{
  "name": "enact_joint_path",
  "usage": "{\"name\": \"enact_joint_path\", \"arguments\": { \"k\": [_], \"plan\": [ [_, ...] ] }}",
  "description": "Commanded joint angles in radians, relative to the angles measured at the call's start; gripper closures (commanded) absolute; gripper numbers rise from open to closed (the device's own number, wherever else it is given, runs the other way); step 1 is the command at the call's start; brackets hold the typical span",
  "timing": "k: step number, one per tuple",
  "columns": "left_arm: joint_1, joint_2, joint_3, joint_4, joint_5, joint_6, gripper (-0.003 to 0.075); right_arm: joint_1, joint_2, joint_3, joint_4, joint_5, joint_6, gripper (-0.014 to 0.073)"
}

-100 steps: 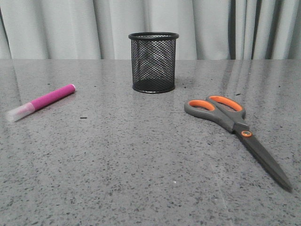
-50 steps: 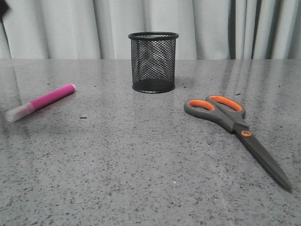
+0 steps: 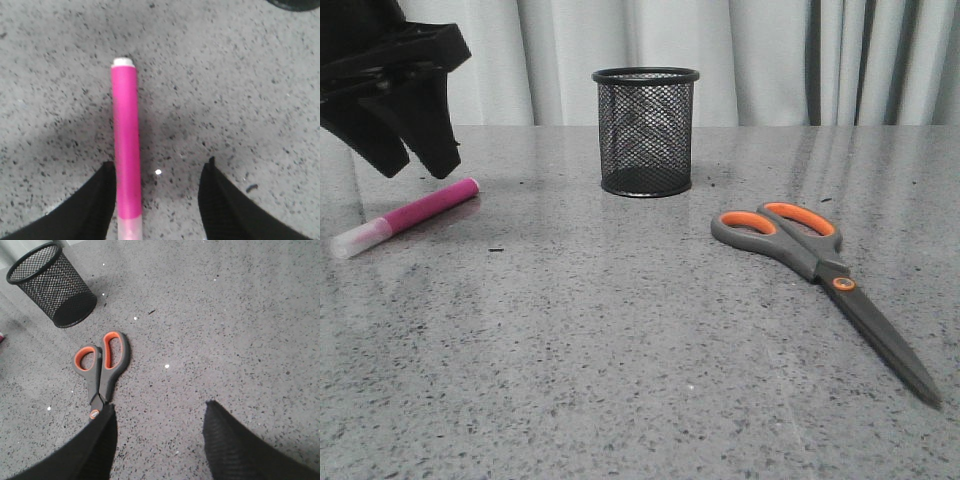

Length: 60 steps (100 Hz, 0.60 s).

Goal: Put pen and scissors into bin
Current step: 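Lower the left gripper onto the pink highlighter and close it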

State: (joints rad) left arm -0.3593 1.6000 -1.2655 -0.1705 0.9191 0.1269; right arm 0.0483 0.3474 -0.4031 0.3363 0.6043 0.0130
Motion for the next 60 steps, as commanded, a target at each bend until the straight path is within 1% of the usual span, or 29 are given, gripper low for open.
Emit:
{"name": "enact_joint_path", "arguments": {
  "k": [1, 20, 27, 35, 36, 40, 41, 49, 50, 52, 58, 60],
  "plan": [
    [-0.008, -0.017, -0.034, -0.005, -0.050, -0.010, 0.0388, -0.005, 0.017, -0.038, 0.002, -0.060, -0.013, 0.0241],
    [-0.008, 0.030, -0.032, -0.005, -0.043, -0.010, 0.0390, -0.005, 0.017, -0.038, 0.002, -0.074, -0.013, 0.0241],
    [-0.008, 0.040, -0.032, -0.007, -0.039, -0.010, 0.0412, -0.005, 0.017, -0.038, 0.002, -0.074, -0.013, 0.0241],
    [-0.008, 0.053, -0.032, -0.007, -0.025, -0.010, 0.0484, -0.005, 0.017, -0.038, 0.002, -0.074, -0.013, 0.0241],
    [-0.008, 0.056, -0.032, -0.007, -0.023, -0.010, 0.0484, -0.005, 0.017, -0.038, 0.002, -0.074, -0.013, 0.0241],
    [-0.008, 0.065, -0.032, -0.007, -0.012, -0.010, 0.0535, -0.005, 0.017, -0.038, 0.002, -0.074, -0.013, 0.0241],
    [-0.008, 0.065, -0.032, -0.007, -0.011, -0.010, 0.0535, -0.005, 0.017, -0.038, 0.002, -0.074, -0.013, 0.0241],
    [-0.008, 0.086, -0.032, -0.007, 0.015, -0.010, 0.0638, -0.005, 0.017, -0.038, 0.002, -0.074, -0.013, 0.0241],
    [-0.008, 0.088, -0.032, -0.007, 0.017, -0.010, 0.0638, -0.005, 0.017, -0.038, 0.002, -0.074, -0.013, 0.0241],
    [-0.008, 0.094, -0.032, -0.007, 0.026, -0.008, 0.0671, -0.005, 0.017, -0.038, 0.002, -0.074, -0.013, 0.0241],
    [-0.008, 0.100, -0.032, -0.007, 0.033, 0.005, 0.0736, -0.005, 0.017, -0.038, 0.002, -0.072, -0.013, 0.0241],
    [-0.008, 0.100, -0.032, -0.011, 0.033, 0.009, 0.0738, -0.005, 0.017, -0.038, 0.002, -0.069, -0.013, 0.0241]
  ]
}}
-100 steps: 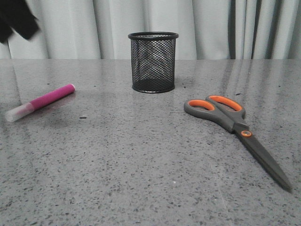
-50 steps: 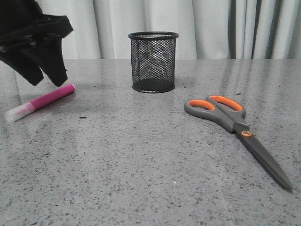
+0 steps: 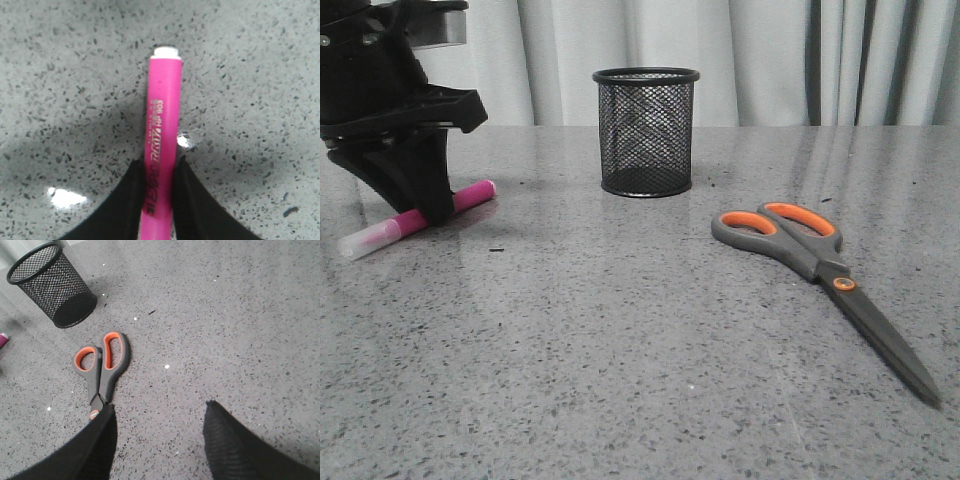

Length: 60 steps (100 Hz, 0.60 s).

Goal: Put pen and scissors into bin
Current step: 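Lower the left gripper onto the pink highlighter and close it, then lift the highlighter with the left gripper and drop it into the mesh cup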

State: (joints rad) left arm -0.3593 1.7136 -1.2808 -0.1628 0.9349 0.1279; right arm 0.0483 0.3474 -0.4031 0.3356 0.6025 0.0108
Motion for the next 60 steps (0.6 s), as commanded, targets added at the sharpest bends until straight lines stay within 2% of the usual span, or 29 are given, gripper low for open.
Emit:
{"name": "enact_joint_path", "arguments": {
  "k": [1, 7, 14, 28, 34, 41, 48, 60],
  "plan": [
    [-0.008, -0.013, -0.017, -0.021, 0.014, 0.011, 0.0738, -0.005, 0.017, -0.038, 0.003, -0.067, -0.011, 0.0241],
    [-0.008, -0.028, -0.017, -0.057, -0.021, 0.045, 0.0740, -0.005, 0.017, -0.038, 0.003, -0.065, -0.011, 0.0241],
    [-0.008, -0.080, -0.017, -0.112, -0.137, 0.082, 0.0740, -0.005, 0.017, -0.038, 0.003, -0.062, -0.011, 0.0241],
    [-0.008, -0.239, -0.017, -0.313, -0.513, 0.129, 0.0740, -0.005, 0.017, -0.038, 0.003, -0.061, -0.011, 0.0241],
    [-0.016, -0.293, -0.017, -0.461, -0.693, 0.206, 0.0739, -0.005, 0.017, -0.038, 0.003, -0.072, -0.011, 0.0241],
    [-0.043, -0.312, -0.017, -0.593, -0.830, 0.297, 0.0739, -0.005, 0.017, -0.038, 0.003, -0.092, -0.011, 0.0241],
    [-0.083, -0.304, -0.017, -0.632, -0.904, 0.324, 0.0739, -0.005, 0.017, -0.038, 0.003, -0.117, -0.011, 0.0241],
    [-0.162, -0.255, -0.017, -0.632, -0.935, 0.324, 0.0739, -0.005, 0.017, -0.038, 0.003, -0.149, -0.011, 0.0241]
  ]
}}
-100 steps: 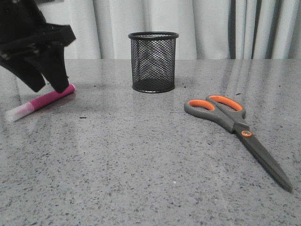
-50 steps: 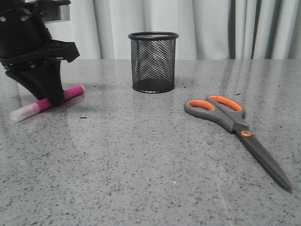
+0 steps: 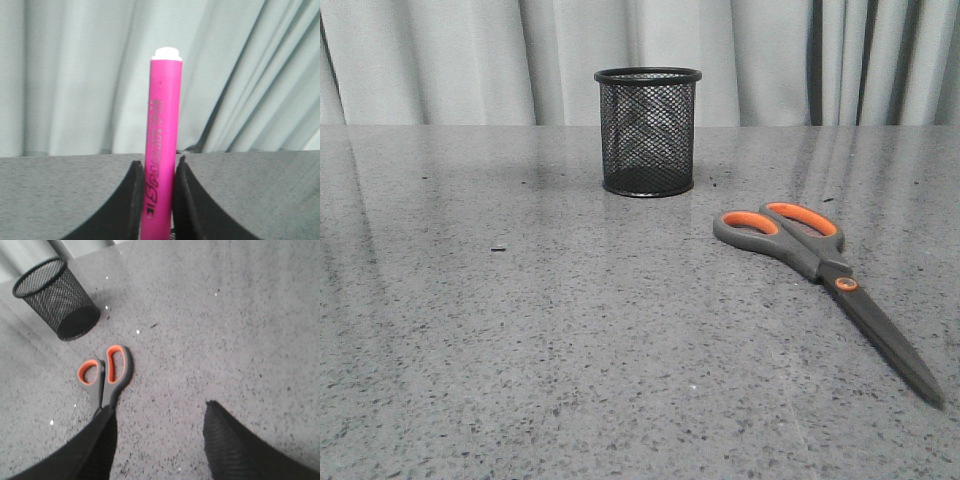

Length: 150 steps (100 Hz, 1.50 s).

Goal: Put pen and scissors into bin
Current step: 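Lift the highlighter with the left gripper and drop it into the mesh cup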

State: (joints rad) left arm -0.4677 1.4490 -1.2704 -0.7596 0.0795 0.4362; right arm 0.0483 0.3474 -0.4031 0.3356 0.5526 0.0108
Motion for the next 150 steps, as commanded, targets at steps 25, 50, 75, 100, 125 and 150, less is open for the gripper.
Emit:
{"name": "enact_joint_path", "arguments": {
  "k": [25, 50, 75, 100, 125, 150],
  "plan": [
    [-0.191, 0.124, -0.027, -0.025, -0.303, 0.016, 0.0739, -0.005, 0.017, -0.038, 0.003, -0.122, -0.011, 0.0241],
    [-0.206, 0.228, -0.108, -0.022, -0.287, -0.030, 0.0739, -0.005, 0.019, -0.036, -0.011, -0.126, -0.011, 0.0241],
    [-0.210, 0.290, -0.135, -0.022, -0.280, -0.030, 0.0739, -0.005, 0.019, -0.036, -0.025, -0.128, -0.011, 0.0241],
    [-0.210, 0.331, -0.135, -0.022, -0.219, -0.030, 0.0676, -0.005, 0.019, -0.036, -0.026, -0.123, -0.011, 0.0241],
    [-0.205, 0.291, -0.135, -0.018, -0.181, -0.020, 0.0258, -0.005, 0.019, -0.036, -0.026, -0.108, -0.011, 0.0241],
    [-0.199, 0.007, -0.135, 0.195, 0.046, -0.018, 0.0367, 0.010, 0.056, -0.112, 0.005, 0.019, -0.099, 0.0241]
  ]
}}
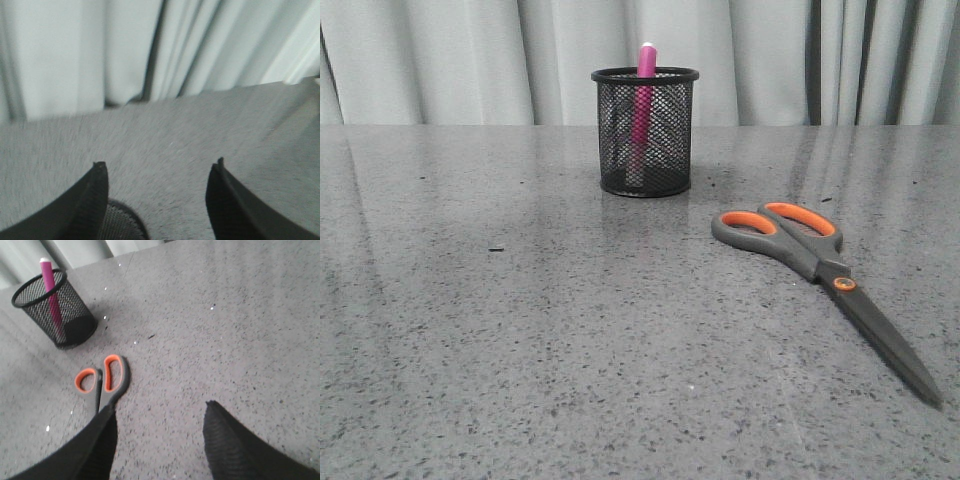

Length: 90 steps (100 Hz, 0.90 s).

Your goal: Put pen and scissors into bin

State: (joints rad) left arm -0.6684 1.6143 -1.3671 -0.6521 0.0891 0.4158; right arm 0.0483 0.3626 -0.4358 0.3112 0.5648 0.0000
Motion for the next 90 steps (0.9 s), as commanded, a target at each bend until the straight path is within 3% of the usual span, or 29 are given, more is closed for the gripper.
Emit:
{"name": "enact_joint_path", "arguments": {
  "k": [1, 17, 43, 55, 72, 90],
  "plan": [
    [0.001, -0.169, -0.039, 0.100, 0.044, 0.003, 0.0370, 0.010, 0.045, -0.085, 0.036, 0.014, -0.102, 0.0241],
    [-0.020, -0.397, -0.003, 0.146, 0.161, 0.003, 0.0374, 0.056, 0.196, -0.253, 0.185, 0.137, -0.373, 0.0241],
    [-0.028, -0.674, 0.230, 0.146, 0.142, 0.003, 0.0374, 0.140, 0.586, -0.528, 0.121, 0.340, -0.414, 0.0241],
    [-0.028, -0.742, 0.344, 0.104, 0.109, -0.008, 0.0374, 0.265, 0.755, -0.608, 0.016, 0.366, -0.278, 0.0241],
    [-0.028, -0.793, 0.439, 0.035, 0.114, -0.008, 0.0374, 0.484, 0.947, -0.693, -0.383, 0.429, 0.097, 0.0240],
    [-0.028, -0.801, 0.473, 0.035, 0.124, -0.008, 0.0374, 0.509, 1.078, -0.720, -0.391, 0.424, 0.153, 0.0239]
  ]
}}
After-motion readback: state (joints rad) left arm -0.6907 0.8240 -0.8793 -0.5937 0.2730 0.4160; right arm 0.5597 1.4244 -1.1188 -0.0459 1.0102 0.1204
